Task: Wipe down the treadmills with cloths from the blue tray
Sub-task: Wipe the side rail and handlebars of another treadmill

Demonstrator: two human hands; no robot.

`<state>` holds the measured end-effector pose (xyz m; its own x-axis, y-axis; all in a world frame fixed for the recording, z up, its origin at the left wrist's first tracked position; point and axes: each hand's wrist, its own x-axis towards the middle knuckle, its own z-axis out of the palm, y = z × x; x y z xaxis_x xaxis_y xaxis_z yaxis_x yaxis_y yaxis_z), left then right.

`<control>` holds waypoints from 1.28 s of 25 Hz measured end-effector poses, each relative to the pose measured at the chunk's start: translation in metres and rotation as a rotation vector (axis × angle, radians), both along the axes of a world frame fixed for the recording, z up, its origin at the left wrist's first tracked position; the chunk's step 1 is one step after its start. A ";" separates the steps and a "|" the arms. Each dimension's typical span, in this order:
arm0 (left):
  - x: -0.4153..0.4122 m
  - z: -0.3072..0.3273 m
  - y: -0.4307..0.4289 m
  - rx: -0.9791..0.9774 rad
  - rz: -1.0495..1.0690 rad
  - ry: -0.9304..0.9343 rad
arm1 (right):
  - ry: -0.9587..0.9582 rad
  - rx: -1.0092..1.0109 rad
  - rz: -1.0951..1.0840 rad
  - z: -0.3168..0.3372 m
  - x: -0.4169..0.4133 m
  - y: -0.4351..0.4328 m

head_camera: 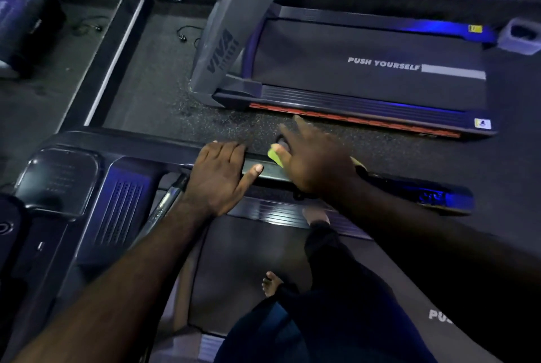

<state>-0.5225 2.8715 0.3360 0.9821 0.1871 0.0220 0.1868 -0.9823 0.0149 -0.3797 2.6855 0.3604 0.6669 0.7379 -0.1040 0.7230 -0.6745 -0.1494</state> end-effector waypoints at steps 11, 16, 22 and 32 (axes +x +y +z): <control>0.002 0.003 -0.005 -0.059 0.064 0.046 | 0.008 -0.064 0.043 0.008 0.009 -0.050; 0.000 0.005 -0.006 -0.070 0.075 0.128 | -0.097 0.119 0.144 0.005 -0.004 -0.131; 0.008 0.008 -0.038 -0.098 0.063 0.187 | 0.072 -0.040 -0.115 0.017 0.021 -0.085; 0.036 0.008 -0.105 -0.152 0.222 0.201 | 0.083 0.015 -0.012 0.012 0.042 -0.137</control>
